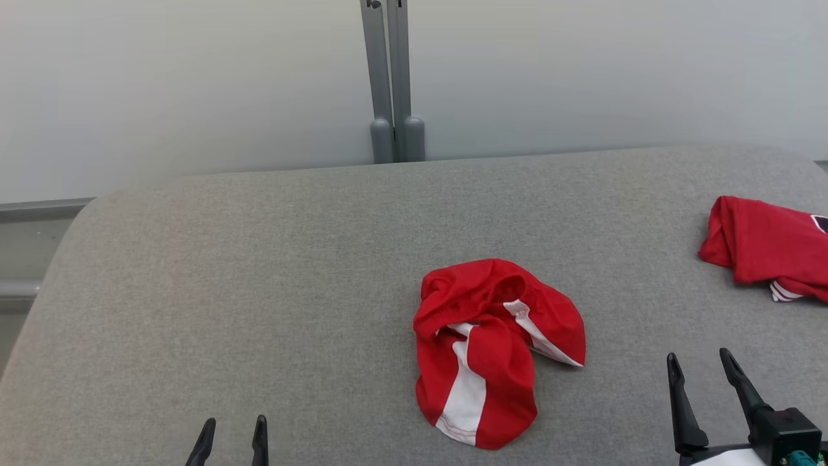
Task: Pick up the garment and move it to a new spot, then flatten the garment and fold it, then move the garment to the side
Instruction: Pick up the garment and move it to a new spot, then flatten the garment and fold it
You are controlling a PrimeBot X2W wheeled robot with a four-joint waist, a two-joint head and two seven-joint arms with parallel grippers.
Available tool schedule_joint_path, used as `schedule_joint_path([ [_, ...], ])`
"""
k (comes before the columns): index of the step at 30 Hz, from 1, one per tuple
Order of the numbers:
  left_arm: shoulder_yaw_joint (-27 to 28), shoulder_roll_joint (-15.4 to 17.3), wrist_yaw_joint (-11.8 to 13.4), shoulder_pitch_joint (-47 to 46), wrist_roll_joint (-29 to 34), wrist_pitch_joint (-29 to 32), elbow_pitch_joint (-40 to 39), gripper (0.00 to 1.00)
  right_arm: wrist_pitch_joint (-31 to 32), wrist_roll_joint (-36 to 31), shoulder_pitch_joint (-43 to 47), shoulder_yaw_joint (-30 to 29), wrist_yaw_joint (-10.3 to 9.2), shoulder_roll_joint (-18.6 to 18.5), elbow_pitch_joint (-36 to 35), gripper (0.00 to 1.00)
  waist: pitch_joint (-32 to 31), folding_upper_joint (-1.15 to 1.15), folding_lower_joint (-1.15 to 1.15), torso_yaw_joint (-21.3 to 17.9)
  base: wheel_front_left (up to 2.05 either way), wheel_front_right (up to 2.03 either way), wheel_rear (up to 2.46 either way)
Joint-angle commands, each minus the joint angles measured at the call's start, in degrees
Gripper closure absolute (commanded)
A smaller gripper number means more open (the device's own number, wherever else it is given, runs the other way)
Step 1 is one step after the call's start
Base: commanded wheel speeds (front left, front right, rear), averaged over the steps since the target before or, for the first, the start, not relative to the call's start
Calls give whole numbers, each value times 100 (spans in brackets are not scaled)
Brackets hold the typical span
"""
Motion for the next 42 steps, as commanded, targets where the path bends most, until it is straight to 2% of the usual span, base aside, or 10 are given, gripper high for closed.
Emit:
schedule_joint_path([
  [1, 103, -40, -82, 77, 63, -13, 43, 0, -15, -31, 80, 14, -6, 23, 21, 0, -206, 0, 0, 213, 0, 0, 0],
  [8, 388, -189, -277, -32, 260, -12, 110, 0, -15, -8, 29, 66, -6, 56, 71, 0, -176, 0, 0, 198, 0, 0, 0],
  [25, 382, -245, -331, -196, 308, -14, 152, 0, -16, 51, 19, 153, -6, 74, 199, 0, -126, 0, 0, 115, 0, 0, 0],
  [32, 346, -166, -332, -267, 324, -13, 171, 0, -15, 88, -9, 222, -6, 74, 219, 0, -103, 0, 0, 50, 0, 0, 0],
  [37, -122, -60, -332, -760, 360, -14, 25, 0, -16, 67, -155, 247, -6, 74, 183, 0, 49, 0, 0, -41, 0, 0, 0],
  [42, -1365, -34, -332, -1921, 231, -12, 239, 0, -15, 0, -391, 309, -6, 74, 107, 0, 308, 0, 0, -317, 0, 0, 0],
])
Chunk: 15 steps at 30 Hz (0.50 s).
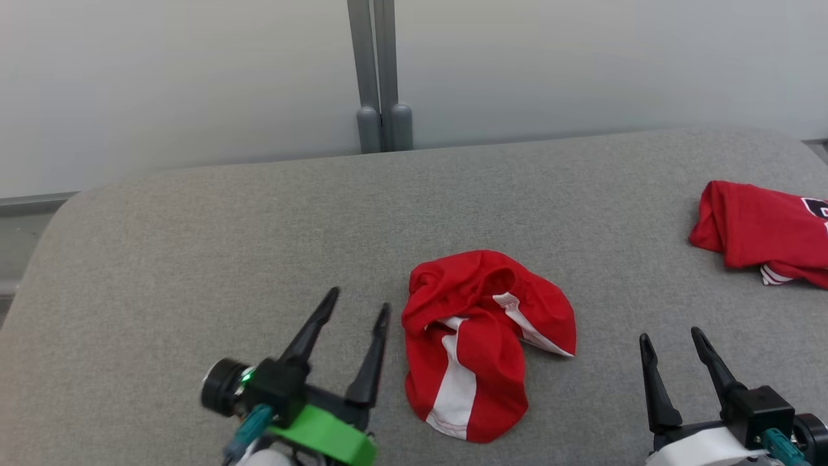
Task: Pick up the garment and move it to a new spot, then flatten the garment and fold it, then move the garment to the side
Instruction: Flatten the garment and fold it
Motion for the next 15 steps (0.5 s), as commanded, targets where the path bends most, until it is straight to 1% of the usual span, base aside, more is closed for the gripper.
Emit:
schedule_joint_path([
  [1, -291, 18, -21, -368, -94, 9, 184, 0, -15, -37, -130, 55, -6, -4, -45, 0, 241, 0, 0, -251, 0, 0, 0],
  [4, -1257, -66, -21, -1312, -310, 372, 725, 0, -16, 9, -347, 141, -6, -6, -78, 0, 570, 0, 0, -496, 0, 0, 0],
  [6, -1755, -101, -20, -1794, -559, 620, 1113, 0, -15, 62, -449, 206, -6, -5, -56, 0, 725, 0, 0, -675, 0, 0, 0],
  [8, -2115, -117, -20, -2243, -753, 813, 1515, 0, -15, 119, -536, 228, -6, -10, -27, 0, 862, 0, 0, -847, 0, 0, 0],
  [11, -2406, -147, -20, -2718, -976, 936, 2083, 0, -15, 197, -622, 267, -6, -6, 37, 0, 984, 0, 0, -1078, 0, 0, 0],
  [13, -2508, -160, -20, -2882, -1138, 1004, 2434, 0, -16, 229, -644, 290, -6, -6, 79, 0, 1021, 0, 0, -1208, 0, 0, 0],
  [15, -2479, -169, -20, -3025, -1259, 982, 2683, 0, -15, 255, -648, 240, -6, -8, 97, 0, 1043, 0, 0, -1301, 0, 0, 0],
])
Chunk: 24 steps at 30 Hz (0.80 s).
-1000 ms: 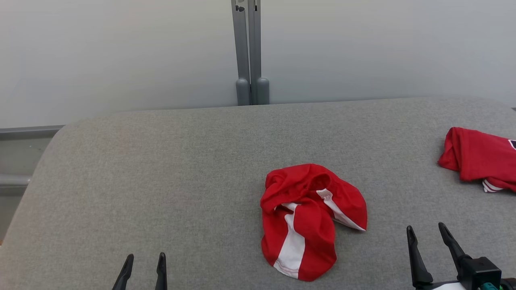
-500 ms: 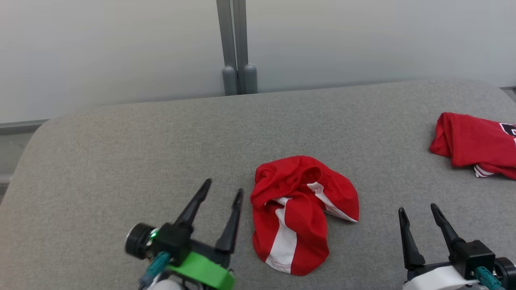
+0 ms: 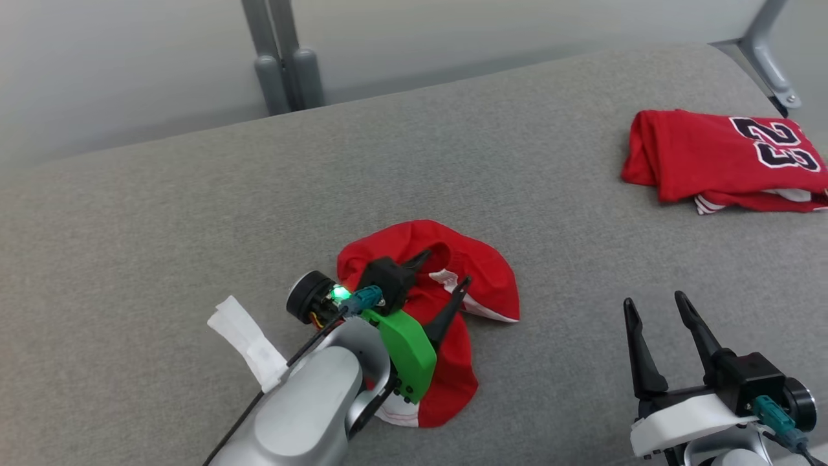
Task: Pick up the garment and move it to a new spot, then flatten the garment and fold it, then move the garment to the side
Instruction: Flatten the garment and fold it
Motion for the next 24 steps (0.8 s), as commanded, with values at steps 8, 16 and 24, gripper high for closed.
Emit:
schedule_joint_path([
  [8, -10, 15, 88, -353, -68, -46, 802, 0, -15, 95, -62, -110, -6, -9, 36, 0, 282, 0, 0, -474, 0, 0, 0],
  [16, 17, 7, 19, -630, -531, 78, 1072, 100, -15, 216, -124, -59, -6, -13, 101, 0, 201, 0, 0, -464, 0, 0, 0],
  [24, 635, 29, 11, -1233, -1412, -58, -139, 100, -16, 270, 90, -238, -6, -12, 142, 0, -72, 0, 0, -311, 0, 0, 0],
])
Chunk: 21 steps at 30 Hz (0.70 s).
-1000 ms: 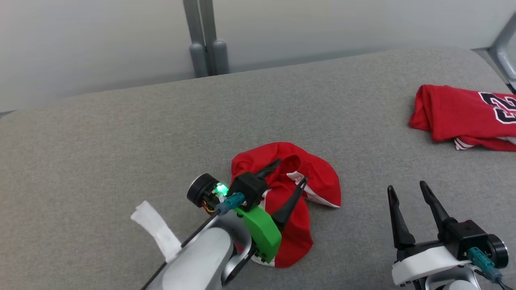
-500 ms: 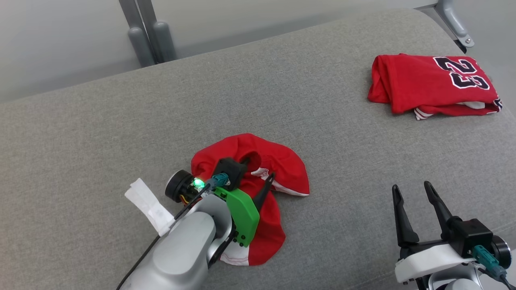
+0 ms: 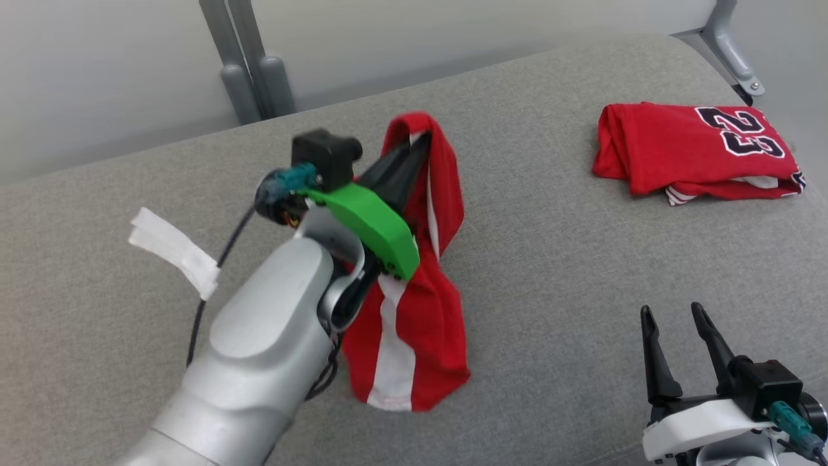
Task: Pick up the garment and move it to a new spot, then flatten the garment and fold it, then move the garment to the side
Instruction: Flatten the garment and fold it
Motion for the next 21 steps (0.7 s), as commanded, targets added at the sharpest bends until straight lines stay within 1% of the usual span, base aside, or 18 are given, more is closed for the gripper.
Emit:
schedule_joint_path([
  [1, 131, 83, 6, -172, -72, 33, -154, 100, -16, 35, 37, -19, -6, -10, -1, 0, -104, 0, 0, 81, 0, 0, 0],
  [4, 355, 268, 100, -544, -133, 170, -410, 100, -15, 42, 38, -31, -6, -9, 25, 0, -171, 0, 0, 128, 0, 0, 0],
  [8, 490, 331, 231, -807, -197, 321, -528, 100, -16, 34, 29, -34, -6, -9, 52, 0, -249, 0, 0, 166, 0, 0, 0],
  [11, 658, 405, 423, -606, -321, 401, -607, 100, -15, 43, 109, -35, -6, -9, 72, 0, -311, 0, 0, 205, 0, 0, 0],
  [12, 661, 475, 514, -428, -344, 477, -634, 100, -15, 47, 140, -43, -6, -9, 80, 0, -336, 0, 0, 223, 0, 0, 0],
  [15, 671, 637, 658, 218, -517, 617, -913, 100, -15, 74, 215, -57, -6, -9, 79, 0, -381, 0, 0, 272, 0, 0, 0],
  [17, 665, 759, 652, 920, -776, 767, -1249, 100, -16, 97, 303, -70, -6, -9, 94, 0, -412, 0, 0, 319, 0, 0, 0],
  [21, 727, 1162, 633, 2646, -1567, 1175, -2060, 100, -16, 91, 480, -147, -6, -9, 105, 0, -492, 0, 0, 501, 0, 0, 0],
])
